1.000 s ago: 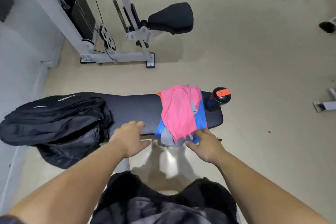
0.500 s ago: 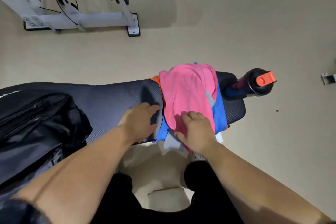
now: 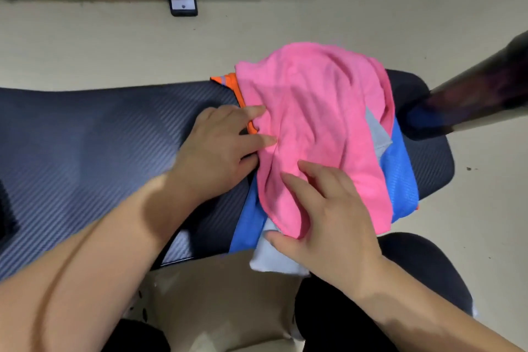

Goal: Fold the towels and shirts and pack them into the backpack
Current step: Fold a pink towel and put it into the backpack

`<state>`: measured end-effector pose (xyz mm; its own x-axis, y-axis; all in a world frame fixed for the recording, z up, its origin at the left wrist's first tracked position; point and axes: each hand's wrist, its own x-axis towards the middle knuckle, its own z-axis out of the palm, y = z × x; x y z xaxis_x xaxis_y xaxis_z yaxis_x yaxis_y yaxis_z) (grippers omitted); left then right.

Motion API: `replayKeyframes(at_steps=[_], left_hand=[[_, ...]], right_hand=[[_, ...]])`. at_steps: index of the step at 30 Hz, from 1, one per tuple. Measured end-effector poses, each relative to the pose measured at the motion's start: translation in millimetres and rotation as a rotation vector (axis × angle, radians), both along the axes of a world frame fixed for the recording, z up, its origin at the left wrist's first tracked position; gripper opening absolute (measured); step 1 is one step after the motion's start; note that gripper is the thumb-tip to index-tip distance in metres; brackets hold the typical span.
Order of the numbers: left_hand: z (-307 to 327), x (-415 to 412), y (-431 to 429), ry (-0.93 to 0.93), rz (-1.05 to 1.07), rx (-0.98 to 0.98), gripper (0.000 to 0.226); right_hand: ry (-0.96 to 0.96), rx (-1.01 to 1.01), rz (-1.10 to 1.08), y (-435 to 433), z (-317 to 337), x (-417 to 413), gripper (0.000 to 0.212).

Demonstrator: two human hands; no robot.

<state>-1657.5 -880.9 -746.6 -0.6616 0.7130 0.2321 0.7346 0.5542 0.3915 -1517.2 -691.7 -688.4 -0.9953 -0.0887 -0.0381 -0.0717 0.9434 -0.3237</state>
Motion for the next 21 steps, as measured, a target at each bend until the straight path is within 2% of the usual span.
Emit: replayKeyframes(at_steps=[3,7,11,13,17,21], left_hand=[[0.6,-0.3,-1.4,0.026,0.003,0.048,0.030],[20.6,3.9,-4.0,0.043,0.042,-0.023,0.025],[63.7,21.0,-6.9,0.084,0.080,-0.073,0.027],[82.2,31.6,-10.7,0.126,0.115,-0.095,0.031],[111.0,53.3,-17.4,0.177,0.172,-0.120,0.034],[138.8,75.1,-21.1,0.214,0.348,-0.026,0.019]], right_hand=[[0.058,-0.028,0.012,-0.5,-2.1,3.7,0.073],[0.152,-0.129,-0.002,7.0,10.5,3.6,0.063],[0.218,-0.029,-0.005,20.8,26.4,5.7,0.024],[0.266,-0.017,0.035,26.5,30.9,8.7,0.014],[0.263,-0.148,0.033,36.3,48.4,16.8,0.004],[0.335,-0.160,0.011,52.4,74.6,22.8,0.008]])
